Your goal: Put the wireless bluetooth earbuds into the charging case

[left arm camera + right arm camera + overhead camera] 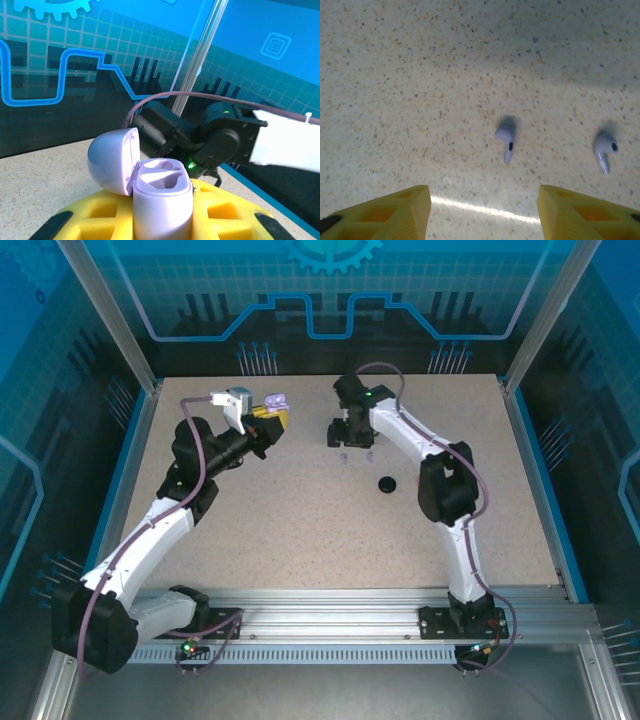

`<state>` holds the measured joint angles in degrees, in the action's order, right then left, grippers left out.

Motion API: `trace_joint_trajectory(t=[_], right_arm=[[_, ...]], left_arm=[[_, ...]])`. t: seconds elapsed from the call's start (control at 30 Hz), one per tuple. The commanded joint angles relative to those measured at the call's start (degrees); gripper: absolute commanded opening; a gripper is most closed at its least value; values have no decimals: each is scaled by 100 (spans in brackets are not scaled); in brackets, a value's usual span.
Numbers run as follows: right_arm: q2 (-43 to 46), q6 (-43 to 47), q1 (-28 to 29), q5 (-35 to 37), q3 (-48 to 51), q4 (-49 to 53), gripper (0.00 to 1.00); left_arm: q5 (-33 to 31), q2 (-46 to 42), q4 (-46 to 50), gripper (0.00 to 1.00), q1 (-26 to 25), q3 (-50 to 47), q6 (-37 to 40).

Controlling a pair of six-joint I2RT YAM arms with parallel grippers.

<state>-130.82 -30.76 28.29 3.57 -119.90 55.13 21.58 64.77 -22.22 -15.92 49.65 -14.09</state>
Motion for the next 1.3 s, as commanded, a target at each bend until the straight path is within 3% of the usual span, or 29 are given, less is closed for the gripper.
trace_joint_trajectory(t=[0.0, 0.67, 1.27], right_arm=[[-603, 128, 141, 537, -745, 961, 58], [-1554, 304, 212, 736, -1561, 964, 50], [-1830, 281, 159, 807, -1643, 920, 43]], left_arm=[[-135, -112, -266, 0, -30, -8, -35], [-62, -114, -248, 0, -60, -9, -110], [-67, -51, -274, 0, -67, -8, -138]])
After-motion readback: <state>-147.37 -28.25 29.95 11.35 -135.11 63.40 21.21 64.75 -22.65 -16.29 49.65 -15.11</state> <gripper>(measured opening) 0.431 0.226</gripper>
